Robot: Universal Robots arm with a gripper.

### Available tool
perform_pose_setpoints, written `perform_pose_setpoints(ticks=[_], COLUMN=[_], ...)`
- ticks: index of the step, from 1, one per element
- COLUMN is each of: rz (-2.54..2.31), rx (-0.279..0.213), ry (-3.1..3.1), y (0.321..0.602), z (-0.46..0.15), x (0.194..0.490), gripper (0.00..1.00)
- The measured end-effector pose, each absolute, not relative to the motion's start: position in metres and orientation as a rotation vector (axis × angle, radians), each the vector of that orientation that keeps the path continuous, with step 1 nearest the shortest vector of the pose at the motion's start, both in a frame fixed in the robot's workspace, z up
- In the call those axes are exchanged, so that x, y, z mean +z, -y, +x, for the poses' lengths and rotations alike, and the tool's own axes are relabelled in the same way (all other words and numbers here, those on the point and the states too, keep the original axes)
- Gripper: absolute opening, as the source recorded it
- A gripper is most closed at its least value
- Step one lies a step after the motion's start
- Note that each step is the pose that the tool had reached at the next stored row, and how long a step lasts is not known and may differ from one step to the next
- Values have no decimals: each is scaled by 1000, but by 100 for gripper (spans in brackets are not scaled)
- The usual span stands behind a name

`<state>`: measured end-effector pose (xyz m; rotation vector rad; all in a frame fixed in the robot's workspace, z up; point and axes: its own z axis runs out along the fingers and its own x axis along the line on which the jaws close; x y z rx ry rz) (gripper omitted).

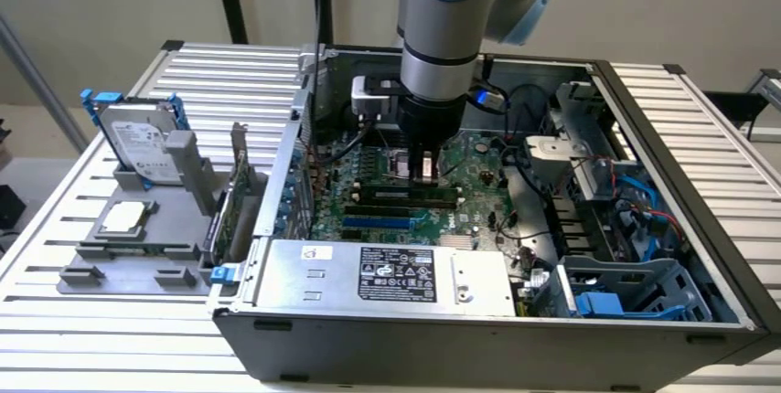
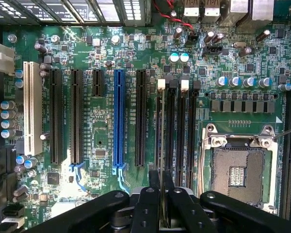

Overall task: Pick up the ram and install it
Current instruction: 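Insert the ram into the slot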

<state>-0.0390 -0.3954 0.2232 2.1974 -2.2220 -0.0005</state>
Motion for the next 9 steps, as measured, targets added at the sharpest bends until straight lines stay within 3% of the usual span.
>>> perform_pose_setpoints(ticks=[1,2,9], rz=[2198,2198,2197], rx=[0,-1,-4], ry=[2222,2222,2221], y=[395,395,396], z=[-39,-39,-40], x=[223,224,243], gripper=[15,22,22])
